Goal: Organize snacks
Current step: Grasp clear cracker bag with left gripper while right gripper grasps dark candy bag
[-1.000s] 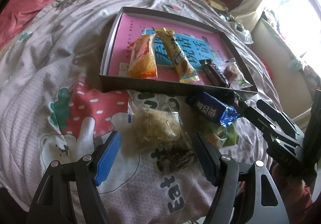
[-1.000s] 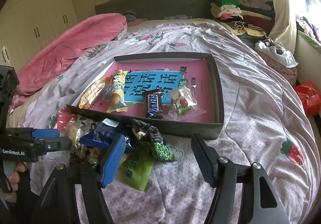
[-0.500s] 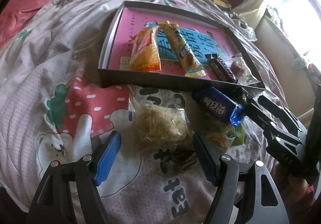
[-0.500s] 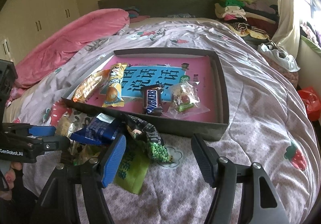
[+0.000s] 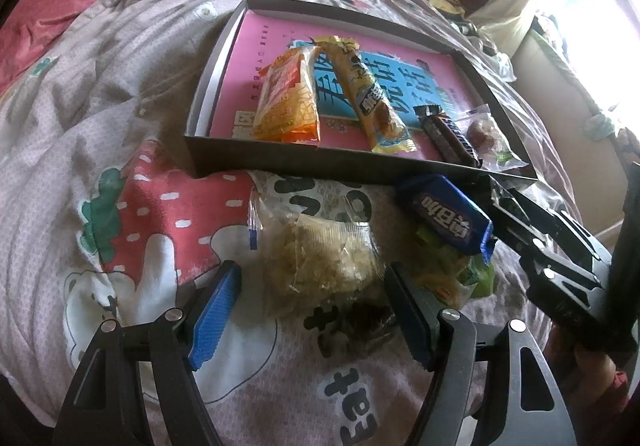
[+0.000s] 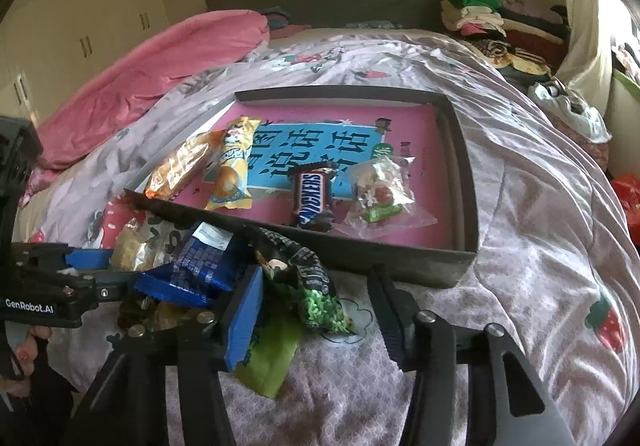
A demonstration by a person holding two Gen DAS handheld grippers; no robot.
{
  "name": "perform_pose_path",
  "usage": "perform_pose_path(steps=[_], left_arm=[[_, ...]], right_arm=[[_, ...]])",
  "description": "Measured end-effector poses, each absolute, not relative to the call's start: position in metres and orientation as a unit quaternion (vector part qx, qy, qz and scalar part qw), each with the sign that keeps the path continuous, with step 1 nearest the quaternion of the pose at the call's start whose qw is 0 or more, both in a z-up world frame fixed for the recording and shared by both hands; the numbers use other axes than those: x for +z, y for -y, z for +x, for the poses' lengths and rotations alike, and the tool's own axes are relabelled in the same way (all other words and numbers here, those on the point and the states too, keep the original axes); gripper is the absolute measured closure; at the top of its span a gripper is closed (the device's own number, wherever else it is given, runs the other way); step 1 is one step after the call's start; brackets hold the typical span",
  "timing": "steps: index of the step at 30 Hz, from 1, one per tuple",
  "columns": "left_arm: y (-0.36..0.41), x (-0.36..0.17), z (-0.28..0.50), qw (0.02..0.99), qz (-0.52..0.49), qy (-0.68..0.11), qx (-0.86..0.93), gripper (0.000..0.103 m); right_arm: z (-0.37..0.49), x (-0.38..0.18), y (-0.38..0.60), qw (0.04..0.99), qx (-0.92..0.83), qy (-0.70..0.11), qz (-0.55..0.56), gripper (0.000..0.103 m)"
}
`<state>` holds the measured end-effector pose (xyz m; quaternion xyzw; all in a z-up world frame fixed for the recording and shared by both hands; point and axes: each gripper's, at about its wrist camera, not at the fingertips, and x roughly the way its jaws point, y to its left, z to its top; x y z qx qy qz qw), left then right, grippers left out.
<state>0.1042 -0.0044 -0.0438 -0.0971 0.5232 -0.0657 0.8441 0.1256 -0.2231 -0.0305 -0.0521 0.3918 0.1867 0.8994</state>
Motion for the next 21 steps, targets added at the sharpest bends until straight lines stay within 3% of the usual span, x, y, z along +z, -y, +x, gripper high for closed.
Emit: perform_pose_path(steps=[5,18,21], left_arm=[[0.007,-0.046,0.108,0.845,-0.096,-0.523,-0.058,0.028],[0.013,-0.052,0.117,0.845,-0.098,-0.523,-0.041,0.028],[0.016,-0.052,0.118,0.847,-0.091,-0.522,-0.034,0.039]], right_arm=[[0.128,-0.034,0.219,0.894,0.203,-0.397,-0.051,0.067],[0.129,-0.030,0.218,0.894,0.218,-0.390,-0.039,0.075],[0.127,-0.026,0.220,0.896,0.222,-0.384,-0.036,0.076]])
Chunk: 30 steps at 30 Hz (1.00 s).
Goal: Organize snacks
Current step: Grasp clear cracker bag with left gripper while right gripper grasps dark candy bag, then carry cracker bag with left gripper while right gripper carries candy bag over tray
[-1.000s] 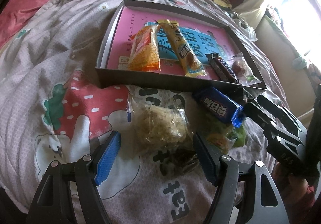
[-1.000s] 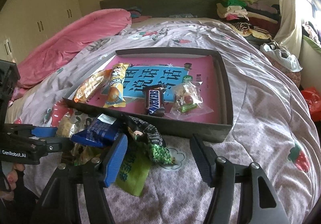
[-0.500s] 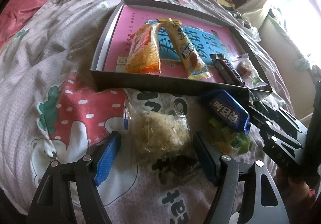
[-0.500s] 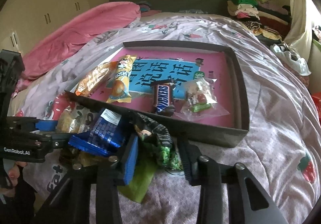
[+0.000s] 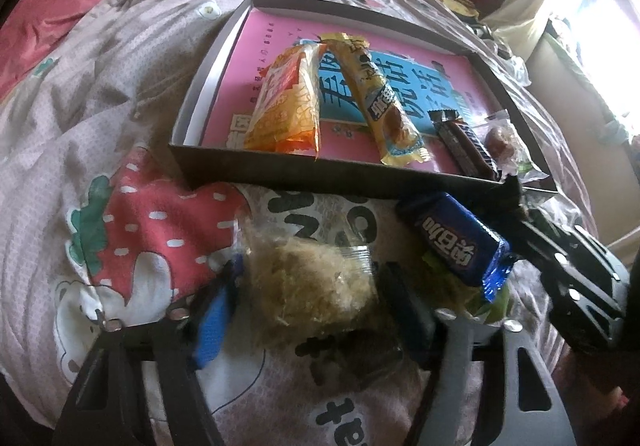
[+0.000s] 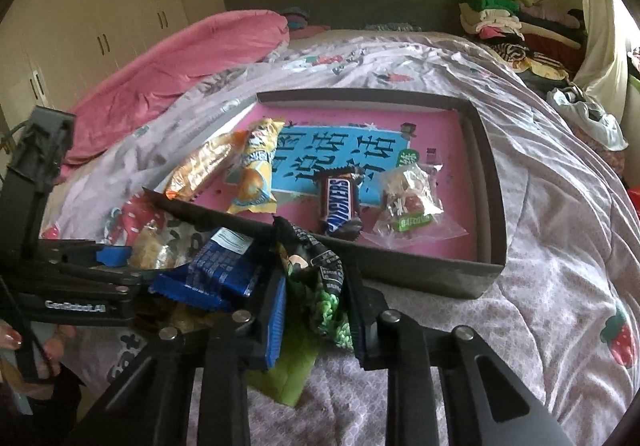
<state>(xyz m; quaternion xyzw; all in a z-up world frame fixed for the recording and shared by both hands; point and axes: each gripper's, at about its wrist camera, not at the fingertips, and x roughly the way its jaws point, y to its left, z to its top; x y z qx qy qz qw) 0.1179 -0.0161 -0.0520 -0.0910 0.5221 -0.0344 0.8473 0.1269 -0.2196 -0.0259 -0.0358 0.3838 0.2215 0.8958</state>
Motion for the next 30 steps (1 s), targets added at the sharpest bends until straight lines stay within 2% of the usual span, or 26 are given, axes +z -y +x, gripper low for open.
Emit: perform_pose_path(steps=[6,30], left_arm=[[0.011,-0.049,0.116,0.851,-0.102,-0.514,-0.031,0.049],[0.013,0.010,0.094,0.878,-0.114,-0.459,-0.064,0.049]], right_arm=[[0.121,-0.018,0.223,0.900,0.230,-0.370,-0.027,0.076],[0.110,0.008,0.241,0.912,0.251,-0.322,0.030,0.077]])
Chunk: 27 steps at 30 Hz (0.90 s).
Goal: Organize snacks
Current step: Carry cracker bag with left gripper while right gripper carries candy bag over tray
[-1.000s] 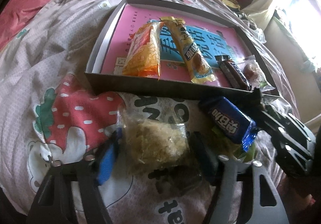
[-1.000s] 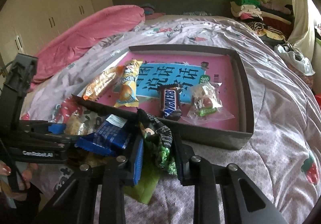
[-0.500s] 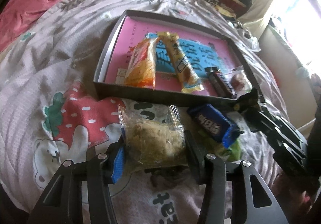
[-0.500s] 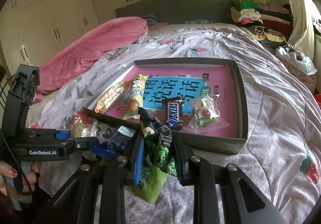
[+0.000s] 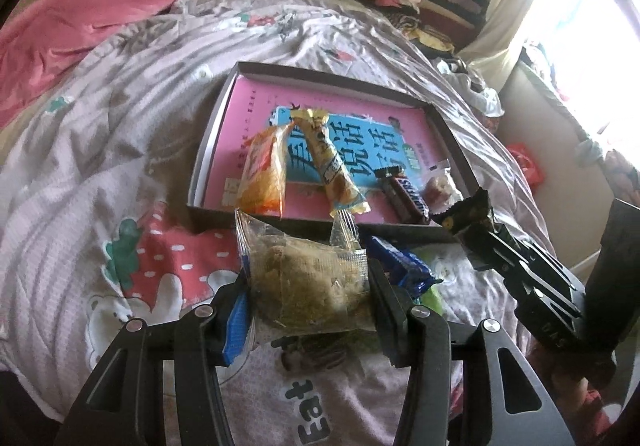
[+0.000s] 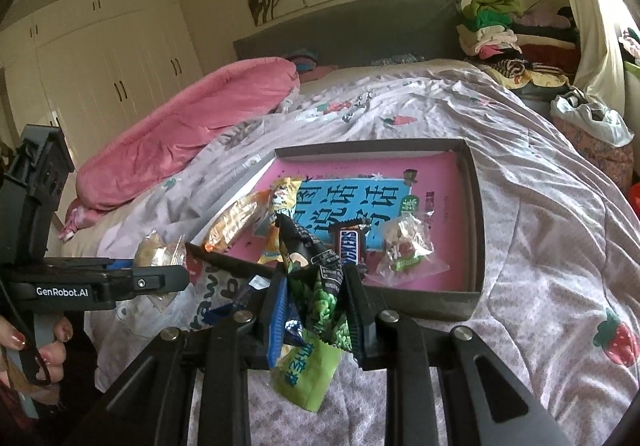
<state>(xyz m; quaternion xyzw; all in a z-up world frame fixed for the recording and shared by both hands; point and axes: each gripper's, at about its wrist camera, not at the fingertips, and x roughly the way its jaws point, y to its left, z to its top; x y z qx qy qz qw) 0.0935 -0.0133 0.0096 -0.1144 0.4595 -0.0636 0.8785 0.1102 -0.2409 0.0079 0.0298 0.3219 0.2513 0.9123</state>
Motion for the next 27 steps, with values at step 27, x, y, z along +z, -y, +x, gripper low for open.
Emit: perform_pose_path(steps=[27], left_arm=[[0.008,0.040,0.095,0.892,-0.124,-0.429,-0.068,0.049]], right_arm=[[0.109,0.025,0.265,0.925,0.234,-0.290,0.074,0.077]])
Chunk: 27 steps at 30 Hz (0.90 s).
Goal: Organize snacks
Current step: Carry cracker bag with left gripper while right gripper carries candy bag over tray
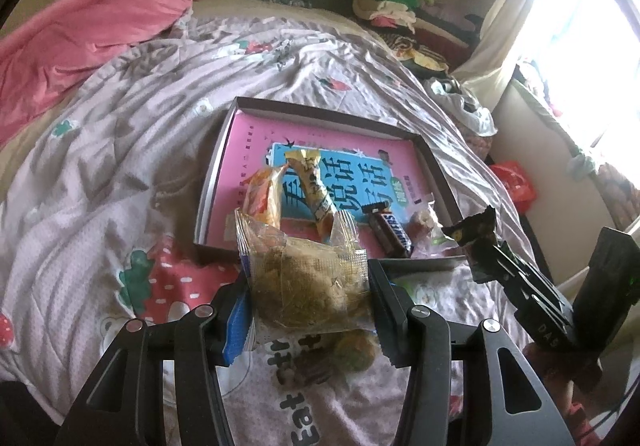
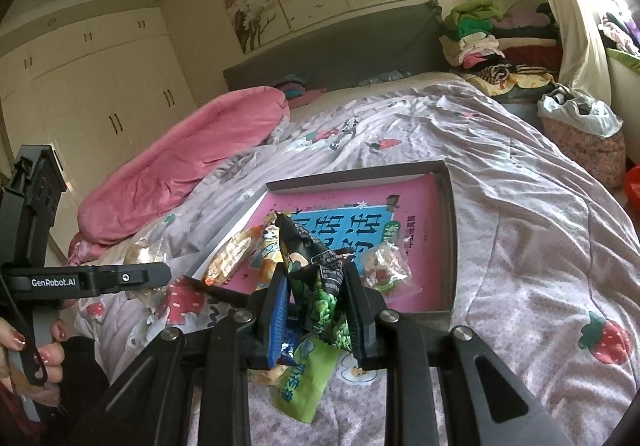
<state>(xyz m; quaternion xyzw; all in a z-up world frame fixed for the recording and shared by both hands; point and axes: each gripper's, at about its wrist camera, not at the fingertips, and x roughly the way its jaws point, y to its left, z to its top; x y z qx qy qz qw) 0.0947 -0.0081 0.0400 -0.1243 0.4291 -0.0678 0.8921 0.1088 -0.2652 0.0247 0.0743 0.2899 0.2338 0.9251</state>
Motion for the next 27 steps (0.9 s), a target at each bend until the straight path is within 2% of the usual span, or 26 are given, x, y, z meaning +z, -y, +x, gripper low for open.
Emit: perform_pose_path(steps=[27], left_arm=[[0.044,0.038,0.136,0.891,-0.108,-0.432,-0.090,0.049]], right_arm=[[0.124,0.028,0.300,0.943,0.146,-0.276,0.116,0.076]])
